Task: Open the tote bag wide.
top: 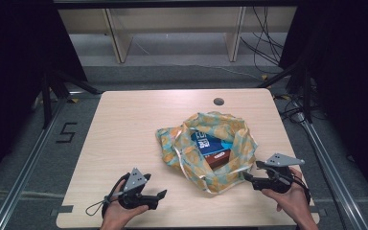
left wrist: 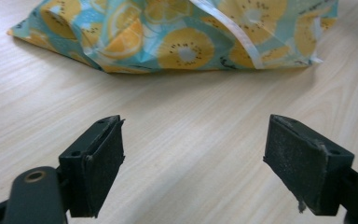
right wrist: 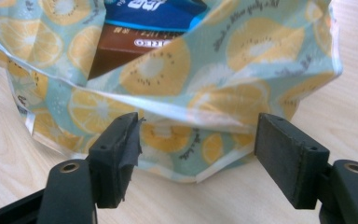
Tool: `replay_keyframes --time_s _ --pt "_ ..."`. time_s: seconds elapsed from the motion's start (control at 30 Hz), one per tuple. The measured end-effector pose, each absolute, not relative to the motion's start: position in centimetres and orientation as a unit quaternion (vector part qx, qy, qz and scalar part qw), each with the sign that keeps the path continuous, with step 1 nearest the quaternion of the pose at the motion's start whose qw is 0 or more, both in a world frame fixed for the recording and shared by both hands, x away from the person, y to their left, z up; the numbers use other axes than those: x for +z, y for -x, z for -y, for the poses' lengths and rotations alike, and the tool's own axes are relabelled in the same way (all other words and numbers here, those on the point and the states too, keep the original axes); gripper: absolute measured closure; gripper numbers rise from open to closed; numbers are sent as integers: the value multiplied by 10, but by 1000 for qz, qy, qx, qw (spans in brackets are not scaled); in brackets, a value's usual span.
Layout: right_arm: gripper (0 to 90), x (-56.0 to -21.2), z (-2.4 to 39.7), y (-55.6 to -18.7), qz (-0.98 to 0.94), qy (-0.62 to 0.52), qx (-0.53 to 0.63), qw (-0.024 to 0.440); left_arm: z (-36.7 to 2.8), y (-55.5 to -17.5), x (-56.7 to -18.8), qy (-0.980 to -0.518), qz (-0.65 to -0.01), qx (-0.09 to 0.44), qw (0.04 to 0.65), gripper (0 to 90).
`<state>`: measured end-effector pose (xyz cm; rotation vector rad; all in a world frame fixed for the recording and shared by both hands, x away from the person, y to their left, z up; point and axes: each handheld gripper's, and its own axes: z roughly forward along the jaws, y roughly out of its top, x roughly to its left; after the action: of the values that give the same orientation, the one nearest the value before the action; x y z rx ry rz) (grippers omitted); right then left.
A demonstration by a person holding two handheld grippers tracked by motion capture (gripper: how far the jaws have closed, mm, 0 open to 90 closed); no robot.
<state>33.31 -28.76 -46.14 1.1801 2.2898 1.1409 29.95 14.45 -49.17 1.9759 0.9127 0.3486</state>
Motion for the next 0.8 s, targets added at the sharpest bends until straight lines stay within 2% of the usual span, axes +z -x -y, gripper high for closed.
replay_keyframes --time_s 0.27,0.3,0.5,0.6,0.73,0.8 --pt "315 -470 285 -319 -803 -420 397 149 -144 -299 -495 -812 -354 152 438 188" --pt "314 -472 283 -315 -800 -421 403 145 -142 -297 -496 -804 -368 143 445 188" --pt "293 -476 281 -307 -807 -408 396 160 -141 -298 -496 -817 -353 148 431 183" --pt "287 -480 280 -302 -813 -404 396 137 -142 -299 -496 -818 -353 148 429 180" --pt "278 -484 279 -295 -819 -397 383 158 -142 -299 -496 -818 -352 147 430 180" --pt "275 -487 278 -293 -822 -392 384 149 -142 -299 -497 -818 -352 150 430 180"
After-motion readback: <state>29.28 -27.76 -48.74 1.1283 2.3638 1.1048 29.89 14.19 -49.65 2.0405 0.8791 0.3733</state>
